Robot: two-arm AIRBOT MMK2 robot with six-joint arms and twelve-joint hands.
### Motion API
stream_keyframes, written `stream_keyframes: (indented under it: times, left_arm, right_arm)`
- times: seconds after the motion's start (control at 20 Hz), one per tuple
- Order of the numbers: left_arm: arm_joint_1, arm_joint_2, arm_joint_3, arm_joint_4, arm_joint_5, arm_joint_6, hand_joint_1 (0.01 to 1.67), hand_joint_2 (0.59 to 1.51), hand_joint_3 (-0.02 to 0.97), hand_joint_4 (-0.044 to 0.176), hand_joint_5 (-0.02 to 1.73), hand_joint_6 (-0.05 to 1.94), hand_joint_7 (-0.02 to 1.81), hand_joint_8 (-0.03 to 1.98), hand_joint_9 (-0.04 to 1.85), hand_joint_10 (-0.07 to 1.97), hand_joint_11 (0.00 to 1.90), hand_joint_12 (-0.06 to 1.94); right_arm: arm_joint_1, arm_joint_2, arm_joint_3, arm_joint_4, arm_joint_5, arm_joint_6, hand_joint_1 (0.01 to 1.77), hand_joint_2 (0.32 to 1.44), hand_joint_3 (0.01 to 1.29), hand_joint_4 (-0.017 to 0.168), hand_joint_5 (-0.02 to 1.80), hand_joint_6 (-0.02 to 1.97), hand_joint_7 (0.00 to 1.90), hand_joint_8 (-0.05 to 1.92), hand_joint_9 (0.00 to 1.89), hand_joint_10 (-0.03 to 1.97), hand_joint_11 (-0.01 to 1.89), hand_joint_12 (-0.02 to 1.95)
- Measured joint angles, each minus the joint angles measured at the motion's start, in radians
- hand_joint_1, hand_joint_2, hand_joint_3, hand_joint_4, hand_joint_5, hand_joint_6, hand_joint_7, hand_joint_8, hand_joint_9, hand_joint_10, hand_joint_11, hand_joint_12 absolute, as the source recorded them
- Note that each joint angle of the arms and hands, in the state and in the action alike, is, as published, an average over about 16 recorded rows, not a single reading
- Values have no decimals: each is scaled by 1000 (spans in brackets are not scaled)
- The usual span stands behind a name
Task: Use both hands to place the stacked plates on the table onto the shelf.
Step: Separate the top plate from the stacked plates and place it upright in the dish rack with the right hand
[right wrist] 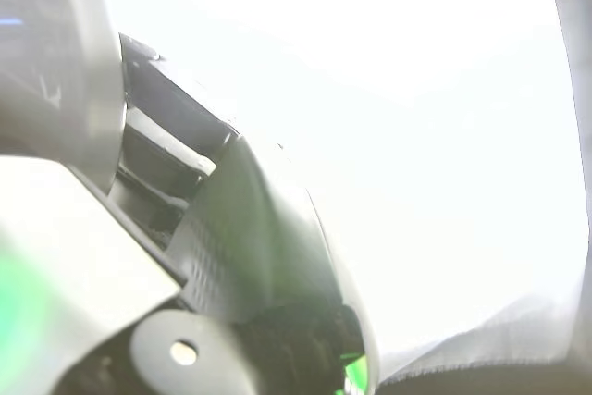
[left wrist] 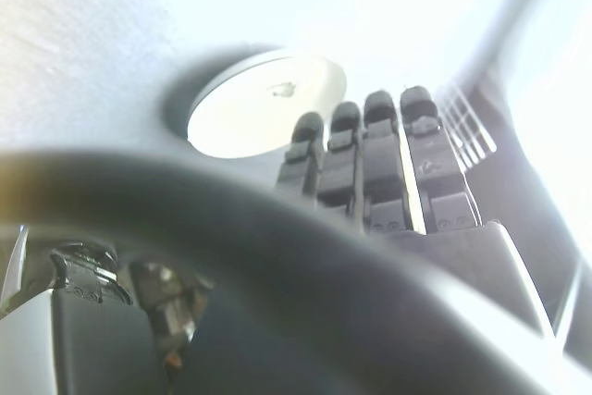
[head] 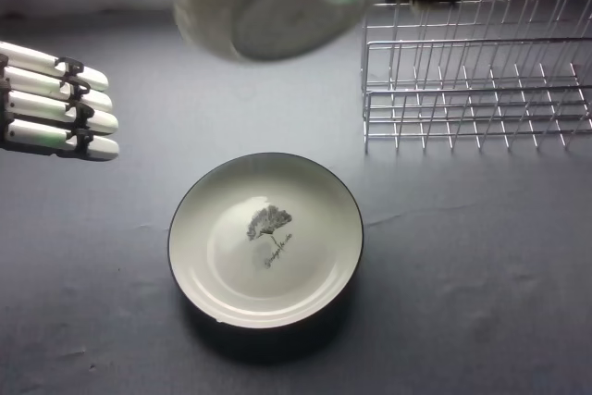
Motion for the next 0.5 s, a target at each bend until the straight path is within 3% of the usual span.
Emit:
stream_keyframes:
  times: [0.5]
  left_arm:
    - [0, -13, 30, 0, -4, 0, 14, 974, 10, 3, 21, 19, 12, 4, 17, 9, 15, 6]
  right_arm:
    - [40, 19, 46, 88, -67, 8, 1463, 951, 12, -7, 1009, 815, 1090, 725, 1016, 992, 902, 1085]
